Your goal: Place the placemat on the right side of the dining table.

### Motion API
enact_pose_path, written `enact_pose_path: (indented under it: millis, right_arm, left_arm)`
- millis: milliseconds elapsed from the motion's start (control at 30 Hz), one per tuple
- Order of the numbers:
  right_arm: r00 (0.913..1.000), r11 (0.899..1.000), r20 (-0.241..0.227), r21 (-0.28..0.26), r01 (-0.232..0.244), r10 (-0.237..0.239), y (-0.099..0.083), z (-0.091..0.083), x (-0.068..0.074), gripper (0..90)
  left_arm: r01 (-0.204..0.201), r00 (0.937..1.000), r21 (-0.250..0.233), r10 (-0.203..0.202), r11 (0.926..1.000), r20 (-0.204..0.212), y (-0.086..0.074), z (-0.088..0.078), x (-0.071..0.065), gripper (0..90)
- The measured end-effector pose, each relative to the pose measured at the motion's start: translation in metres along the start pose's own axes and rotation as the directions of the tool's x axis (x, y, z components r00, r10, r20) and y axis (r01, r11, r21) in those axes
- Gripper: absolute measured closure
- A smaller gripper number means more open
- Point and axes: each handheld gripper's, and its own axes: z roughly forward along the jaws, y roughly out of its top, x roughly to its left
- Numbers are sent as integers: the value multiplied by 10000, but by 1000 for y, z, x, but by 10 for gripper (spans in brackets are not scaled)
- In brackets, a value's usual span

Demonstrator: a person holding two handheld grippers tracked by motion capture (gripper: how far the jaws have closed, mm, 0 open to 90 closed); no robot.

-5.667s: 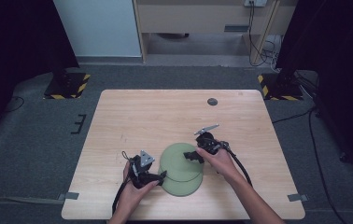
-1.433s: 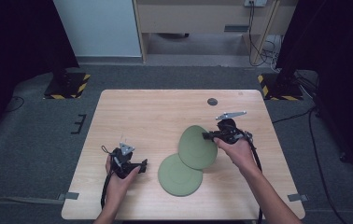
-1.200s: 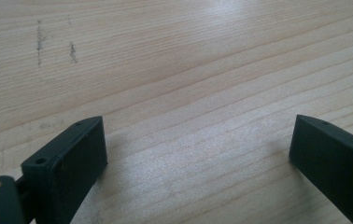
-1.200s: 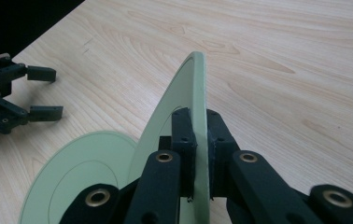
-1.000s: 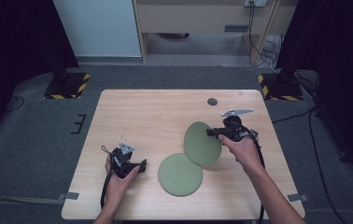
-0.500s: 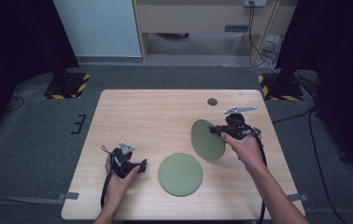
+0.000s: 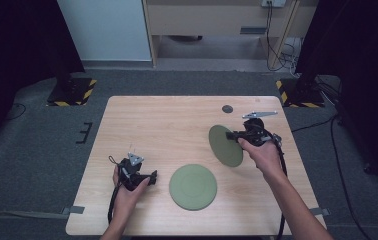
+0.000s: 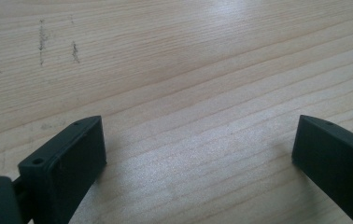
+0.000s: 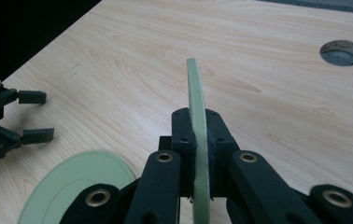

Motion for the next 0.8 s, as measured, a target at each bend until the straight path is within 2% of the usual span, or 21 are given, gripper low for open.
enact_pose_path:
  millis: [233, 800]
  right_arm:
    - [9996, 9998, 252, -200, -86, 91, 8, -7, -2, 855]
    - [9947, 9978, 896, -479, -459, 501, 22, -5, -13, 855]
  left_arm:
    - [4, 10000, -7, -4, 10000, -22, 0, 0, 0, 21]
    - [24, 10000, -11, -24, 10000, -42, 0, 0, 0, 16]
